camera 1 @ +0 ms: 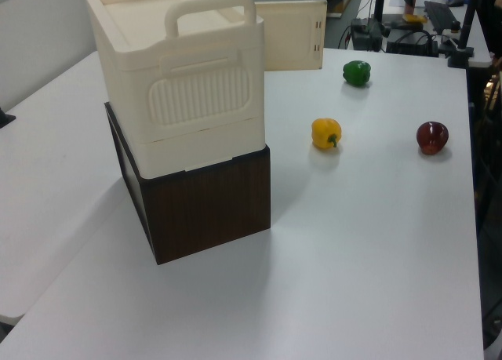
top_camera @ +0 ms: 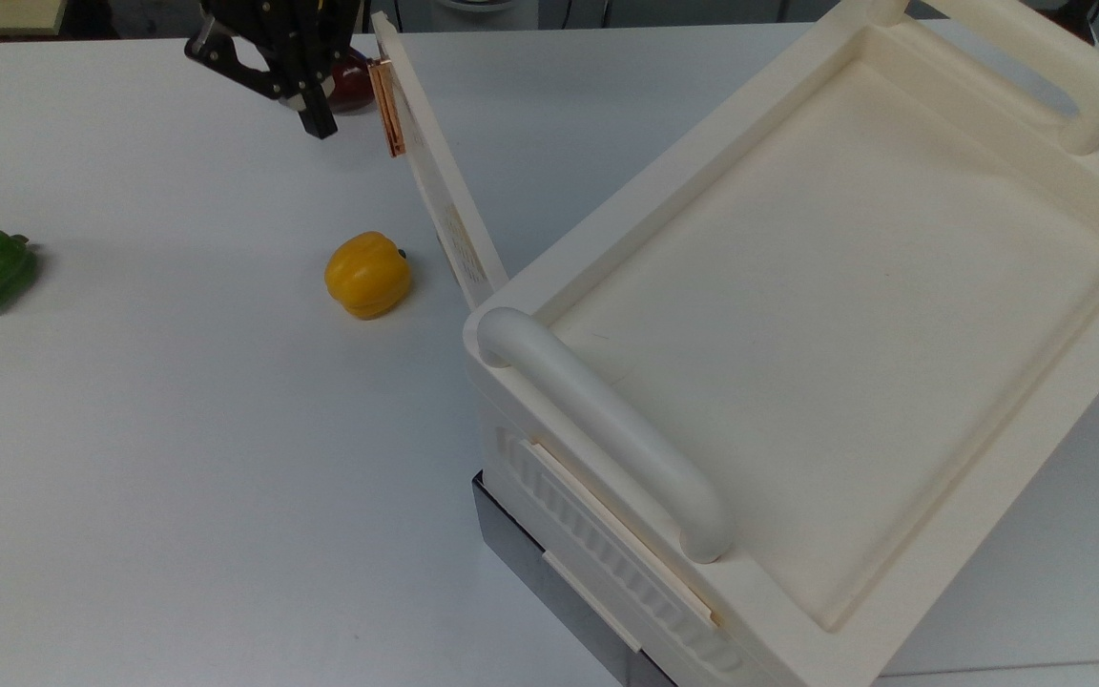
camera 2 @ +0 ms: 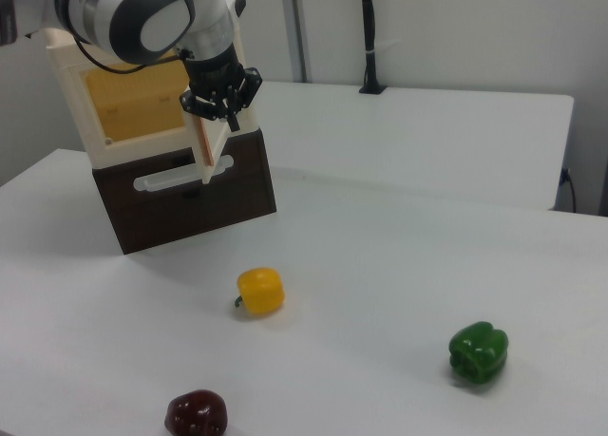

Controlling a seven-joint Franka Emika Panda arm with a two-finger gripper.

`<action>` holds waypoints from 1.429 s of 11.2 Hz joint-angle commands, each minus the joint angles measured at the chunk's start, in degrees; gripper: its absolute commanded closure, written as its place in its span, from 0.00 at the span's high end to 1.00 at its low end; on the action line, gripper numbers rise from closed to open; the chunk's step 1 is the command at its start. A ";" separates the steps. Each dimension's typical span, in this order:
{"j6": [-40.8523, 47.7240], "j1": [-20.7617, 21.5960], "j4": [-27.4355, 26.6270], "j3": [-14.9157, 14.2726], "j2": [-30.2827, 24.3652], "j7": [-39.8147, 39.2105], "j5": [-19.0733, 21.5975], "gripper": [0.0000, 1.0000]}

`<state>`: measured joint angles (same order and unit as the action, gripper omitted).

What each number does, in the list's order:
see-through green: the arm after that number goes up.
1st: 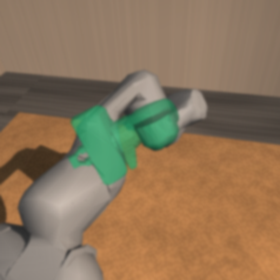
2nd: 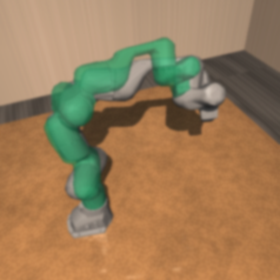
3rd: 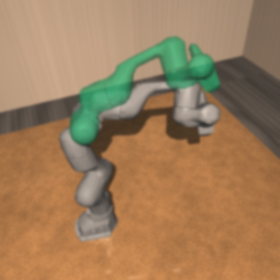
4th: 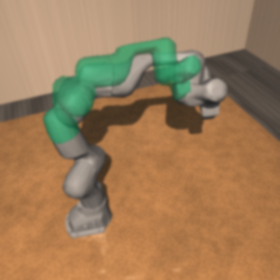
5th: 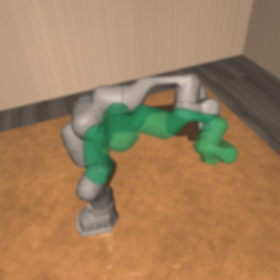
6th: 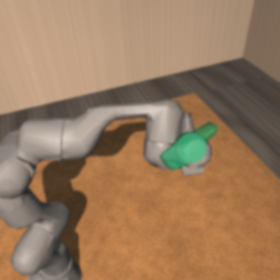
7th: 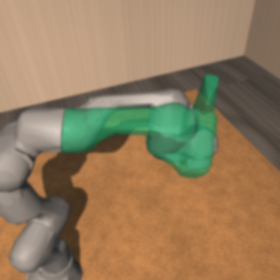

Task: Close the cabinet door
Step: 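Move the gripper behind the open door's outer edge, then push the door with the gripper to swing it shut against the cabinet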

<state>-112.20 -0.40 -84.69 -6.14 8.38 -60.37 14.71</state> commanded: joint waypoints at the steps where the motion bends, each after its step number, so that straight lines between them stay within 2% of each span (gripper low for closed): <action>1: -2.06 1.27 -0.39 1.56 0.50 -1.59 0.58 0.00; 4: -1.18 3.47 -0.83 1.65 0.41 0.25 1.20 0.00; 14: -2.23 13.58 -0.39 1.83 0.67 20.71 0.85 0.00; 16: -3.19 14.99 -0.39 1.92 1.02 22.31 0.58 0.00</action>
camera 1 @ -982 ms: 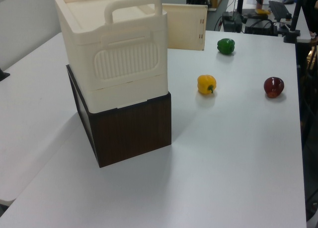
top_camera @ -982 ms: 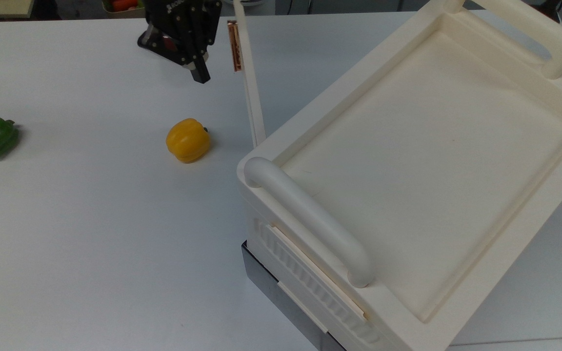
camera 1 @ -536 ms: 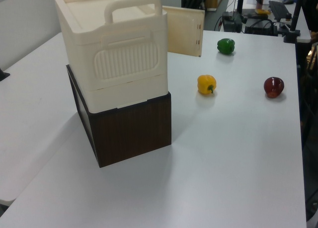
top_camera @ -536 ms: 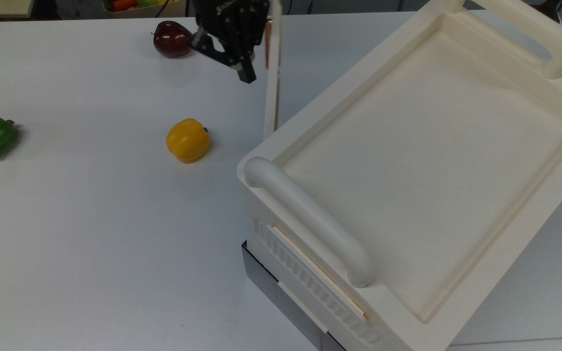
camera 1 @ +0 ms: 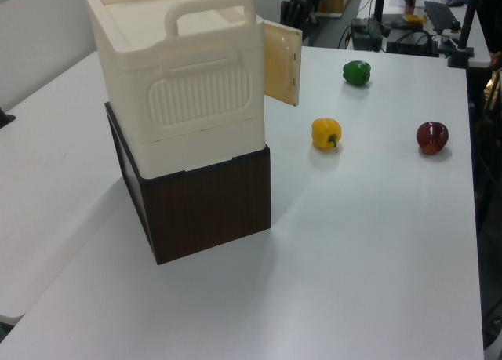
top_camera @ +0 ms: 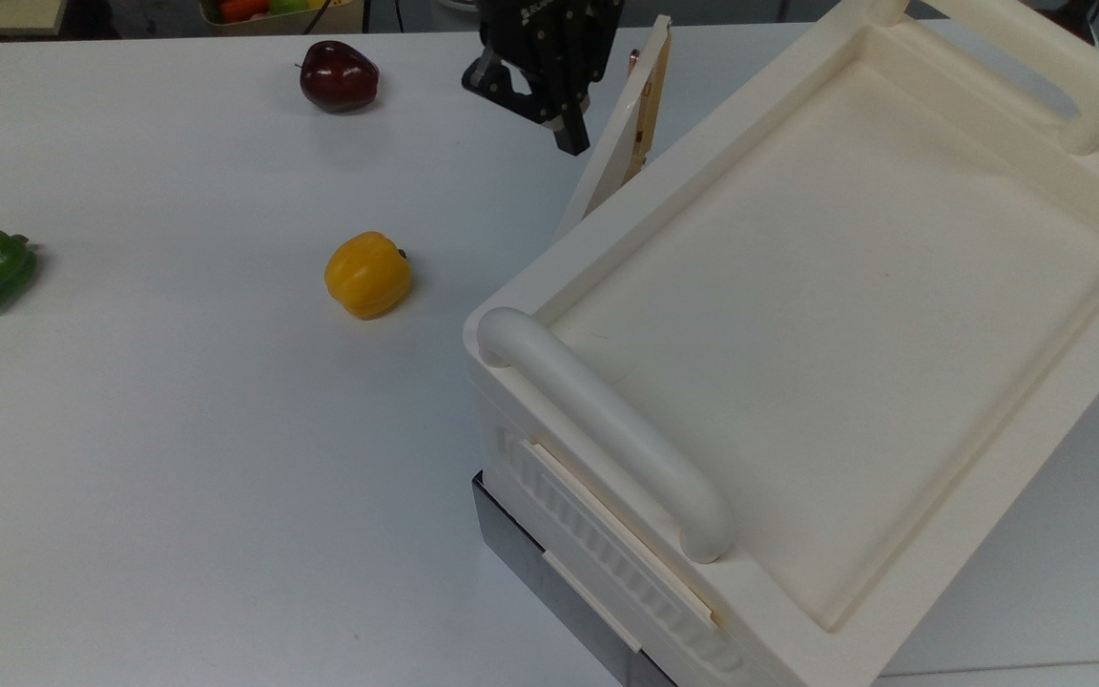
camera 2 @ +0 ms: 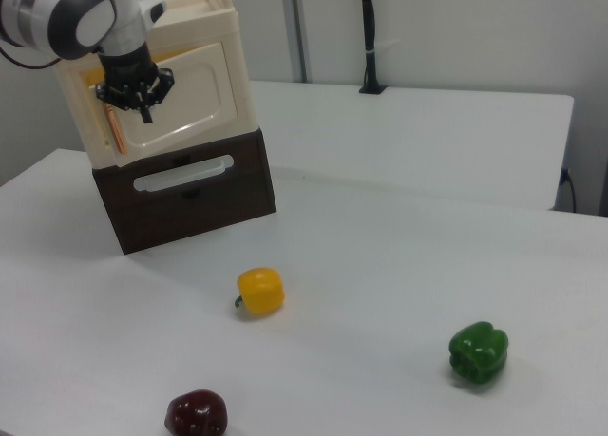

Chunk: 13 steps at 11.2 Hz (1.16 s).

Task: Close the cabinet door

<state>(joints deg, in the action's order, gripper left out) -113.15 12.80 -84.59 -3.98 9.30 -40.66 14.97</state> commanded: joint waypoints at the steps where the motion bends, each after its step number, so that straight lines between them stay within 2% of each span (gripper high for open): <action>1: -4.51 2.84 -0.57 -0.24 0.63 3.56 0.41 0.00; 5: -12.77 6.00 -0.49 -0.32 4.66 8.57 -0.38 0.00; 7: -16.65 6.97 -0.49 -0.33 6.34 13.04 -2.83 0.00; 13: -15.71 7.77 -1.36 -0.33 5.82 16.23 -3.72 0.00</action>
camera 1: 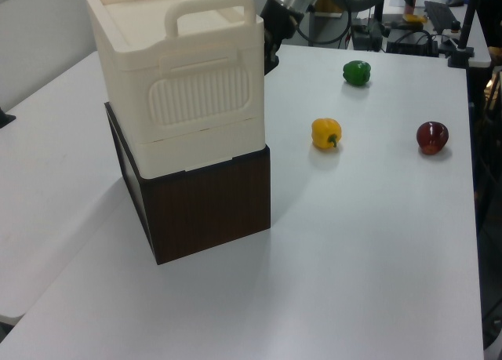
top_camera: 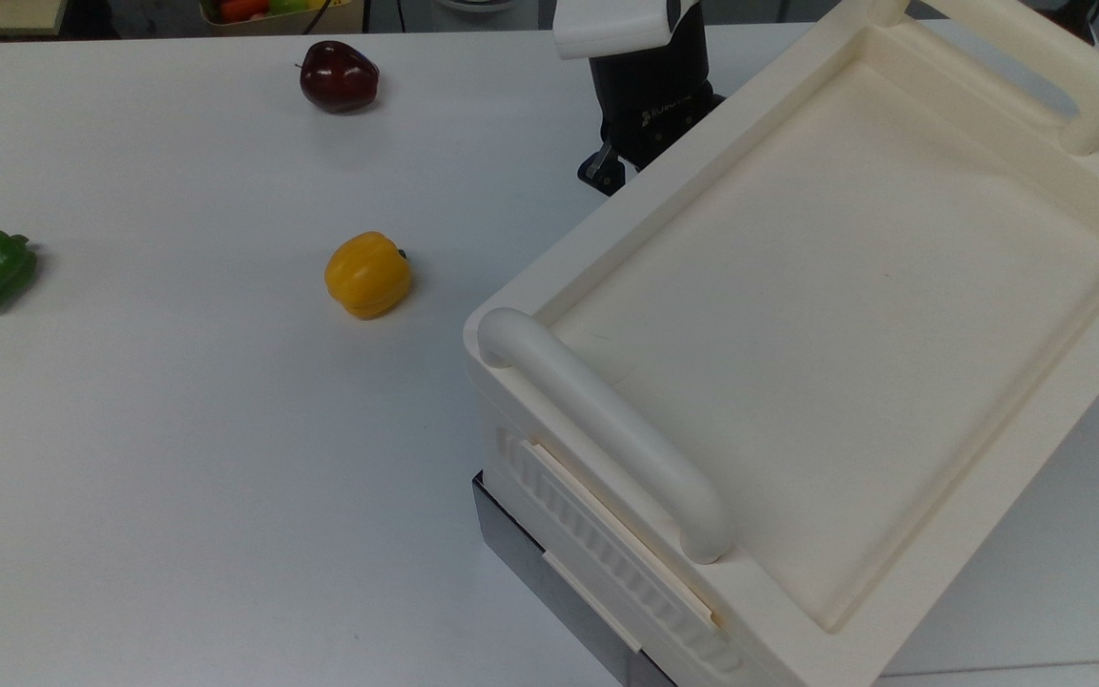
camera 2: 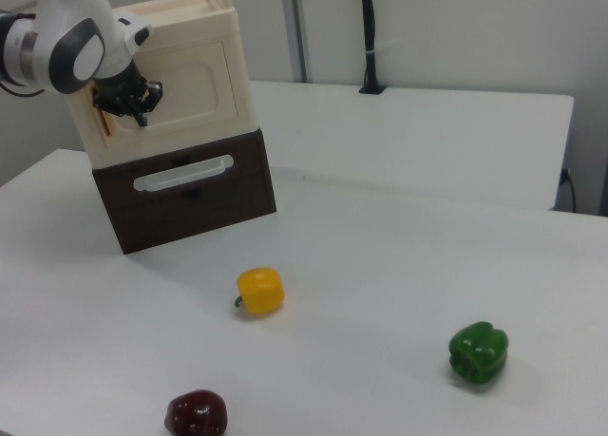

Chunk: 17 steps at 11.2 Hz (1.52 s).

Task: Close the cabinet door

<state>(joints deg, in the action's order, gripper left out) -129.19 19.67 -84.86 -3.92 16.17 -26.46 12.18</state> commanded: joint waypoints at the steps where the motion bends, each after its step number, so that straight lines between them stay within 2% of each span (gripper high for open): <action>1: 4.09 0.37 -1.44 -0.39 -1.84 2.02 -1.10 0.00; 3: 15.93 -3.30 -1.09 0.74 -3.77 5.25 -1.97 0.00; 4: 21.04 -6.28 -1.01 3.36 -4.21 13.19 -4.94 0.00; 5: 25.18 -9.10 -0.92 6.69 -4.48 23.63 -10.54 0.00; 6: 29.57 -10.95 -1.01 9.25 -4.92 30.69 -15.12 0.00; 7: 34.83 -12.10 -1.01 9.71 -5.01 33.55 -16.82 0.00; 9: 37.52 -15.61 -1.35 9.02 -6.85 33.05 -15.78 0.00; 10: 38.22 -15.89 -1.53 7.36 -7.38 33.57 -15.69 0.07; 11: 38.84 -15.80 -1.62 3.86 -7.47 33.49 -15.52 0.21; 12: 39.02 -16.41 -2.49 1.83 -7.82 32.88 -15.25 0.36; 13: 39.11 -18.16 -2.76 1.46 -8.78 32.18 -15.25 0.78; 14: 39.54 -18.79 -2.76 1.28 -9.49 31.73 -15.34 1.00; 16: 41.04 -19.23 -2.50 0.23 -10.20 31.72 -16.65 1.00; 17: 40.87 -18.88 -2.33 -1.78 -10.46 30.86 -16.74 1.00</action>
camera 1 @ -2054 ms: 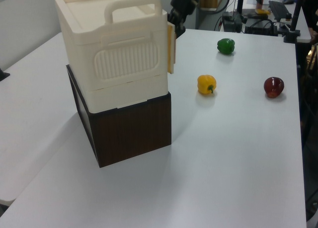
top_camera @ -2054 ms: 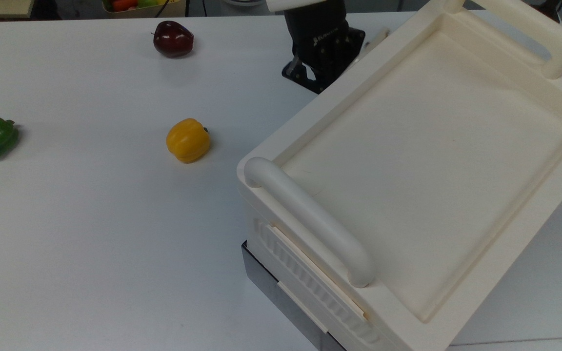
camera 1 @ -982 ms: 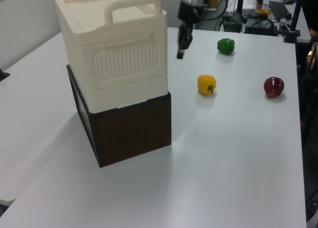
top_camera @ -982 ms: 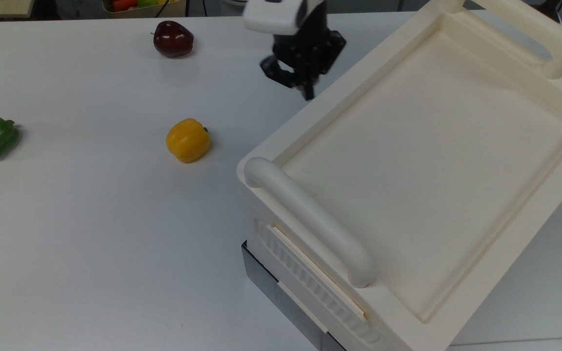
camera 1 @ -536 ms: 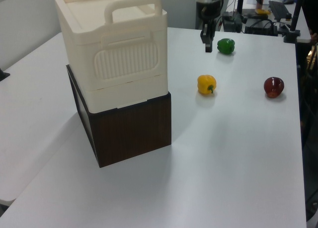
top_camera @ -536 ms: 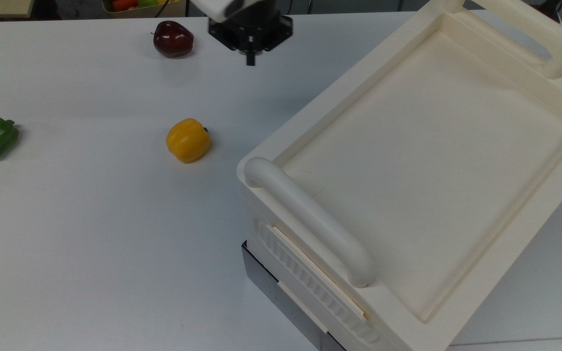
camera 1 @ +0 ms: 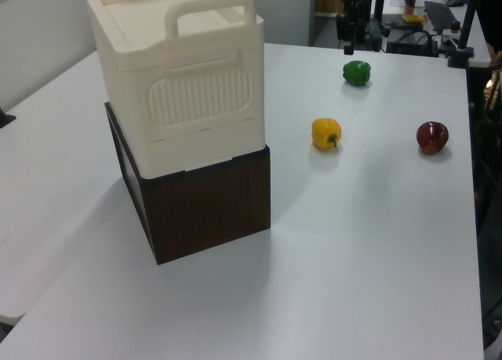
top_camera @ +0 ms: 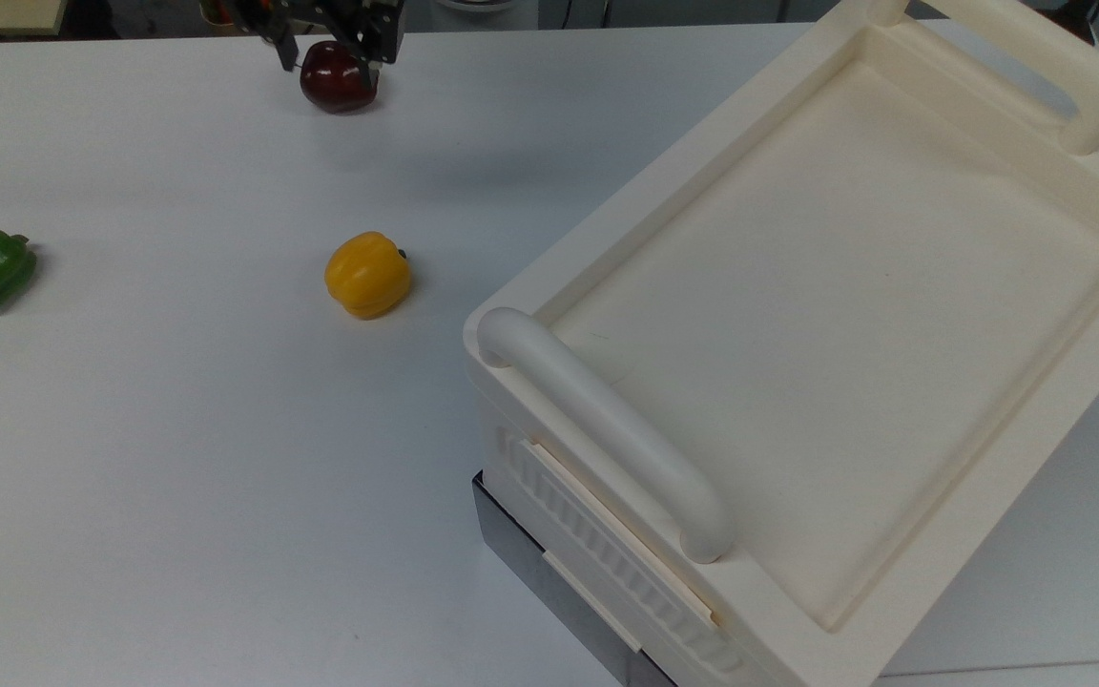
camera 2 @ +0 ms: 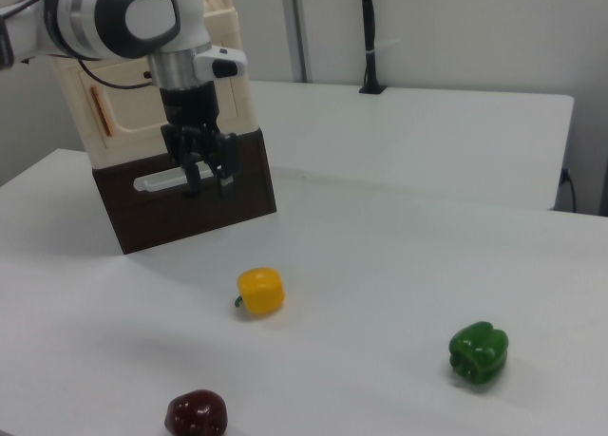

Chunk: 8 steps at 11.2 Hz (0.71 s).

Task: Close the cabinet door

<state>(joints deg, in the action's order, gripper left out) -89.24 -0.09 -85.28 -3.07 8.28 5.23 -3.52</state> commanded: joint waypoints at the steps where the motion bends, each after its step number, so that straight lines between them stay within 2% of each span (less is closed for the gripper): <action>1: 0.83 1.66 -1.82 -4.56 -2.74 -1.18 -0.53 1.00; 4: 0.56 2.99 -2.00 -7.82 -3.88 -2.59 1.13 1.00; 8: 1.00 2.38 -1.82 -8.27 -4.23 -4.08 2.29 1.00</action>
<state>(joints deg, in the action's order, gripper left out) -89.00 1.25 -85.42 -9.97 6.03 2.83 -2.34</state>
